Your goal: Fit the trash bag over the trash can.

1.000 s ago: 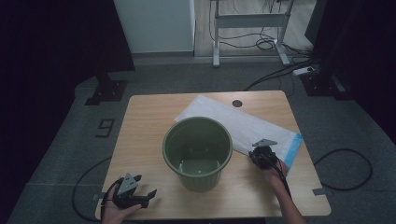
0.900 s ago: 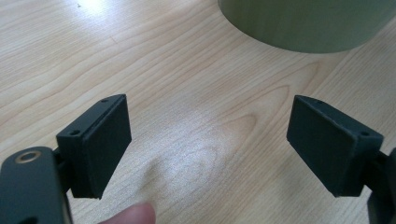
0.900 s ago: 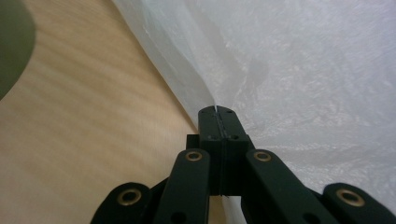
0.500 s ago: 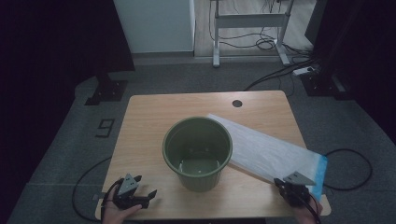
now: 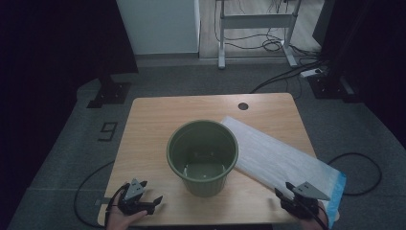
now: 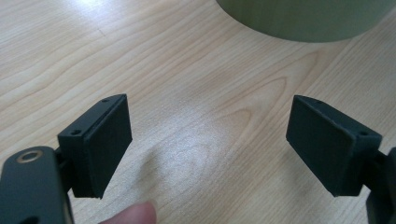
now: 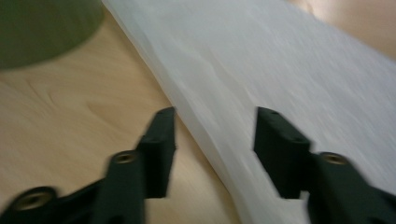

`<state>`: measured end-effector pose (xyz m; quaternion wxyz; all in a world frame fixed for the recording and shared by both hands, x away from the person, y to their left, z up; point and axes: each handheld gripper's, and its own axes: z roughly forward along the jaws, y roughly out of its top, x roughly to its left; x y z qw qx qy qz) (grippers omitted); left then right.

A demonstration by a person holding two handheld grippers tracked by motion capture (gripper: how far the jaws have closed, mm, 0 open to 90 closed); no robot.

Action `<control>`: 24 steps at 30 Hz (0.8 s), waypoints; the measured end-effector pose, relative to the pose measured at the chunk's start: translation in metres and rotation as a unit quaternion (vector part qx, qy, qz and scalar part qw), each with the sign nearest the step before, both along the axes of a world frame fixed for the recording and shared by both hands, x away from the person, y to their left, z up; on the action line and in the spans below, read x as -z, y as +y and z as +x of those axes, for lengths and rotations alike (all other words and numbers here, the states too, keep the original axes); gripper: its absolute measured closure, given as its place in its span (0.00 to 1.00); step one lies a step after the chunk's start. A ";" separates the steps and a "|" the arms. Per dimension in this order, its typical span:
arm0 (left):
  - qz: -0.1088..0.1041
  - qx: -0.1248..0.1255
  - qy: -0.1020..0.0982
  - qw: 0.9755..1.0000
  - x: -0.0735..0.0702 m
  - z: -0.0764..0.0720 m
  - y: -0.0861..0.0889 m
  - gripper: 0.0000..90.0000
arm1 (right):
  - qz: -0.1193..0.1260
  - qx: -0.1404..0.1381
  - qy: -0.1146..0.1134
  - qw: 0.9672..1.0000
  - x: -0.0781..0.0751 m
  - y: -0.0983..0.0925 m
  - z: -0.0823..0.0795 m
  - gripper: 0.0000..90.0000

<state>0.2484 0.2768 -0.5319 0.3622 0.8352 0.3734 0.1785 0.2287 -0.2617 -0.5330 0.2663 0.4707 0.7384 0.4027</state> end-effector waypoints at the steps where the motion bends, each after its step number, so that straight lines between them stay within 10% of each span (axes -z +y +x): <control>1: 0.000 -0.001 -0.001 1.000 -0.001 0.000 0.000 0.15 | -0.003 -0.005 -0.005 1.000 0.000 0.007 0.005 0.40; 12: 0.017 0.003 0.008 1.000 0.005 0.001 0.000 0.15 | -0.028 -0.042 0.031 0.998 0.009 0.070 0.069 0.32; 24: 0.017 0.000 0.008 1.000 0.004 0.000 0.001 0.15 | -0.042 -0.008 0.055 0.998 0.020 0.071 0.085 0.43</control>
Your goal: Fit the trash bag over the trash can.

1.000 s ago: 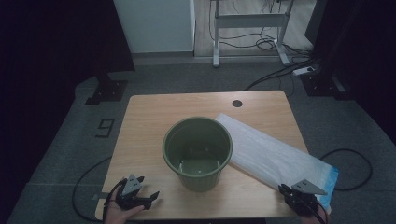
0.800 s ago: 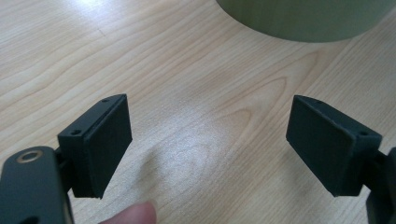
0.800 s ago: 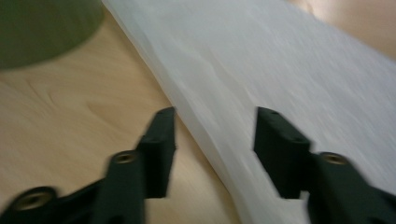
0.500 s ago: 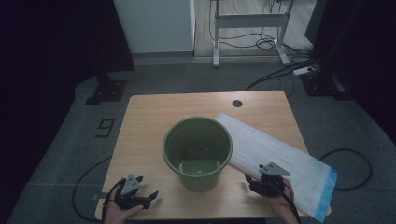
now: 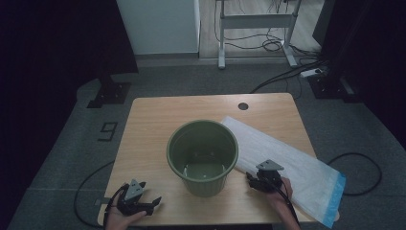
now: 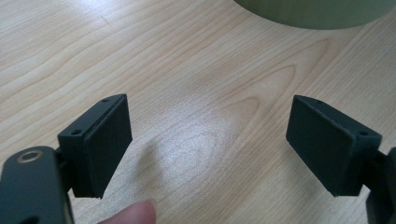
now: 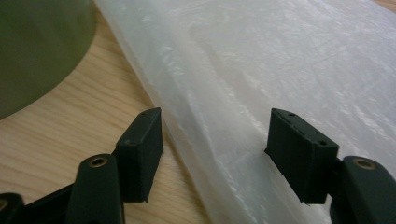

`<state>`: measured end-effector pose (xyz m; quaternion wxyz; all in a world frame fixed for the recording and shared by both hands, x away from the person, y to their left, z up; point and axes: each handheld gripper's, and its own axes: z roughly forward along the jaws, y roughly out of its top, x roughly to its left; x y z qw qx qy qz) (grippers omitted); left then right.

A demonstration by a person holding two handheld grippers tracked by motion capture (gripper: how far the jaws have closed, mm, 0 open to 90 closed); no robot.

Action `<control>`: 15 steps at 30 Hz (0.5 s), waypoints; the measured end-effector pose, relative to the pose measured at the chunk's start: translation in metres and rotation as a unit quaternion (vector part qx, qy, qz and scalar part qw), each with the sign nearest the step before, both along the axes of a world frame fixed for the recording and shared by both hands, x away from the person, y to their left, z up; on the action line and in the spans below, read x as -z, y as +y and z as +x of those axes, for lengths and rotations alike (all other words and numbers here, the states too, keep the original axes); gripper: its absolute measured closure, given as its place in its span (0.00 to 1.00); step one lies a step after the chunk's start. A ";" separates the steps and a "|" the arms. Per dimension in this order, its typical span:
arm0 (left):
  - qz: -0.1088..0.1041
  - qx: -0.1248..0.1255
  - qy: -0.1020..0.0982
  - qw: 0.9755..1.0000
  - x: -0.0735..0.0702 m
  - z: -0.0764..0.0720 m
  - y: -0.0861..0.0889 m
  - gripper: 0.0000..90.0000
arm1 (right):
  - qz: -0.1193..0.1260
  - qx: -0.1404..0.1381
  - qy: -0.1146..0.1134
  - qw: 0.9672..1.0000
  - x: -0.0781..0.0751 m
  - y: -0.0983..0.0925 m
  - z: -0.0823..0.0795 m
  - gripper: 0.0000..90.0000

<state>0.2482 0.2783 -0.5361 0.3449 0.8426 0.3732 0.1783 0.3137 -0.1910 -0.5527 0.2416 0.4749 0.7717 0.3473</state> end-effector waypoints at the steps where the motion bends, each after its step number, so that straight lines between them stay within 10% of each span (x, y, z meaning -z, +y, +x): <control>1: 0.000 0.001 0.000 1.000 0.000 0.000 -0.001 0.15 | 0.005 0.003 0.000 1.000 0.000 -0.002 0.000 0.47; 9: 0.005 0.005 0.000 1.000 0.000 -0.001 -0.003 0.16 | 0.017 0.020 -0.003 1.000 0.001 -0.022 -0.003 0.91; 15: 0.009 0.007 -0.001 1.000 -0.001 -0.001 -0.005 0.16 | 0.024 0.026 -0.016 0.999 -0.001 -0.028 -0.005 0.99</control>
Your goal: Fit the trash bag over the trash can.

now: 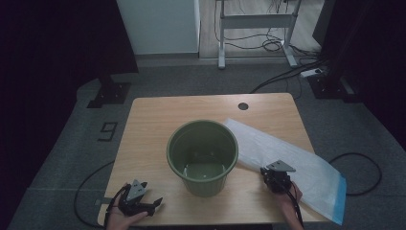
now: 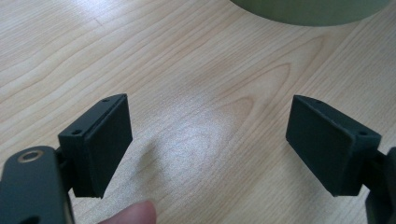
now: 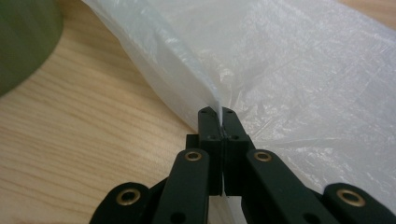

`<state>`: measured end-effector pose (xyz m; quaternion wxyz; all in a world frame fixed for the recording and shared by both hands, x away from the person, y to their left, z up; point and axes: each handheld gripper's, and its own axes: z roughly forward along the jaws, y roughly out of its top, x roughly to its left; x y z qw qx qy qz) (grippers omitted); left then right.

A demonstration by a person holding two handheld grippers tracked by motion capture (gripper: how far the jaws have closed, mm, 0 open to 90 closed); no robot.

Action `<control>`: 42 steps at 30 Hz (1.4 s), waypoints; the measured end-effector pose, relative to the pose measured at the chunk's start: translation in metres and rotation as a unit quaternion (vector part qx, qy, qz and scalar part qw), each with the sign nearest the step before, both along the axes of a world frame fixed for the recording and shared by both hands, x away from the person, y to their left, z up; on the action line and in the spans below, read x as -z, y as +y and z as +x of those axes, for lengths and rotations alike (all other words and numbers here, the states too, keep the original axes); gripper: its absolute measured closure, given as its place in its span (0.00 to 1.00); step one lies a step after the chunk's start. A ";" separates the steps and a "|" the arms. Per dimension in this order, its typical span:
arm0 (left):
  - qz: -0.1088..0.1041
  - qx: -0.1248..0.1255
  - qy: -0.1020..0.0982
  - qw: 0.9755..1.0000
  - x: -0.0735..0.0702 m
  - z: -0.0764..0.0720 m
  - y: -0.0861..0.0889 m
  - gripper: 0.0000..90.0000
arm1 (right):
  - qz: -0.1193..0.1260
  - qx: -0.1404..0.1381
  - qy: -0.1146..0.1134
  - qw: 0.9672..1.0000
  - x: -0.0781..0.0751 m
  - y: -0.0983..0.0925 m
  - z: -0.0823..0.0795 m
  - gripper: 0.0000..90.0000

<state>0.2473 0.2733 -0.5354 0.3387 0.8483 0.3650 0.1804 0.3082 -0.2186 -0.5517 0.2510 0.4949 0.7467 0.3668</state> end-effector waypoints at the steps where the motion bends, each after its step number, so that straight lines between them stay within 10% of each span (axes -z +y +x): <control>1: 0.001 0.001 -0.001 1.000 0.000 0.000 -0.001 0.16 | 0.010 0.003 -0.005 1.000 -0.001 -0.002 -0.001 0.99; 15: 0.010 0.003 0.005 1.000 0.002 0.000 -0.004 0.16 | 0.142 0.044 -0.102 0.984 -0.041 -0.034 -0.022 0.99; 31: 0.005 -0.006 0.008 1.000 0.002 -0.002 0.002 0.16 | 0.188 0.048 -0.212 0.958 -0.108 -0.036 -0.040 0.99; 42: 0.002 -0.006 0.011 1.000 0.003 -0.001 0.004 0.16 | 0.190 0.030 -0.260 0.946 -0.161 -0.020 -0.041 0.99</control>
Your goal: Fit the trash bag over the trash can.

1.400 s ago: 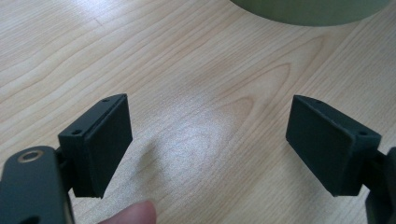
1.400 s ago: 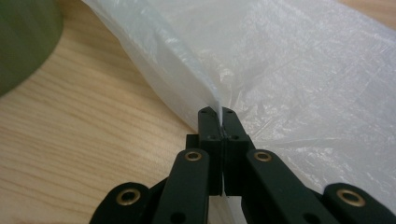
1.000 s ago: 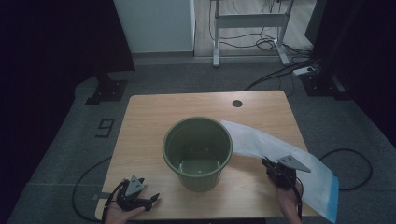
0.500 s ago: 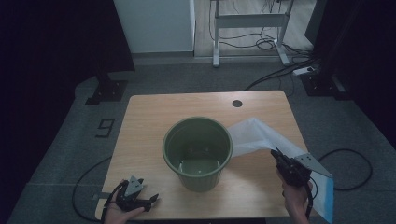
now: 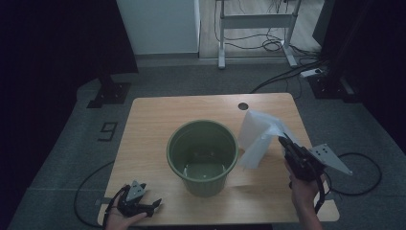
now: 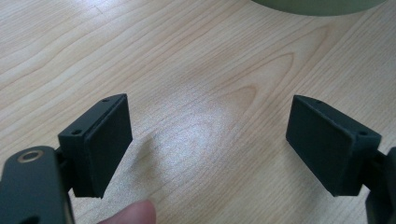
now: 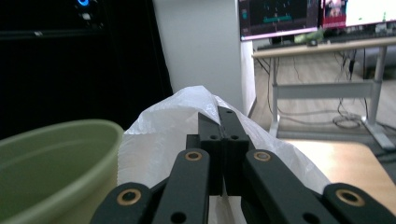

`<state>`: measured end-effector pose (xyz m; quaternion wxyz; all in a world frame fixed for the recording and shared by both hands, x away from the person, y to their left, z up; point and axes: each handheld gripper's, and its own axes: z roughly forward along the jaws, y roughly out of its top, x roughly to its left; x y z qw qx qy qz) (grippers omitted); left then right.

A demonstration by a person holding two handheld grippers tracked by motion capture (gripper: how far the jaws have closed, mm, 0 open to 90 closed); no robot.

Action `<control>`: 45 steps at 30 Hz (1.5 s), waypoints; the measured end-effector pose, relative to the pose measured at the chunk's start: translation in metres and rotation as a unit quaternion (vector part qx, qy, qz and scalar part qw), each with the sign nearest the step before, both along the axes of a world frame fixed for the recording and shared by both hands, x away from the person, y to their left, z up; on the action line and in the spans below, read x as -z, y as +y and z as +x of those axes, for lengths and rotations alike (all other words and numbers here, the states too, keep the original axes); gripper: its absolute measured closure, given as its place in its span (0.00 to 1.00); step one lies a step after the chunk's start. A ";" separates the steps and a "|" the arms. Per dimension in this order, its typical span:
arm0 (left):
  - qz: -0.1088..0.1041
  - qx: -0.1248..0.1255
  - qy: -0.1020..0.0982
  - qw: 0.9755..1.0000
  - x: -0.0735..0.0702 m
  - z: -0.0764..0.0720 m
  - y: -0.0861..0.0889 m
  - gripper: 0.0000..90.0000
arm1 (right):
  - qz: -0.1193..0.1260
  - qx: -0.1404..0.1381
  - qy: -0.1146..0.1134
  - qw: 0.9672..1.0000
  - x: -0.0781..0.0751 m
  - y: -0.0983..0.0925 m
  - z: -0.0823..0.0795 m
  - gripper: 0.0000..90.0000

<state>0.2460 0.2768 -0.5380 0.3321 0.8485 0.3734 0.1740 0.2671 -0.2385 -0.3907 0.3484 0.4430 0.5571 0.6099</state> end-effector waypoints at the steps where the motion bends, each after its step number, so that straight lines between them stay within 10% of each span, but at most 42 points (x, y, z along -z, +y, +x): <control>1: 0.000 0.000 0.000 1.000 0.000 0.000 0.000 0.16 | 0.002 -0.001 -0.008 1.000 -0.007 0.001 -0.001 0.99; 21: -0.010 0.018 0.008 1.000 0.000 0.000 -0.005 0.16 | 0.041 -0.038 -0.091 0.994 -0.082 0.012 -0.019 0.99; 34: -0.004 0.025 0.016 1.000 0.003 0.001 -0.007 0.16 | 0.018 -0.063 -0.141 0.988 -0.135 0.045 -0.027 0.99; 45: -0.005 0.026 0.019 0.999 0.003 0.002 -0.006 0.16 | 0.004 -0.082 -0.153 0.985 -0.151 0.069 -0.026 0.99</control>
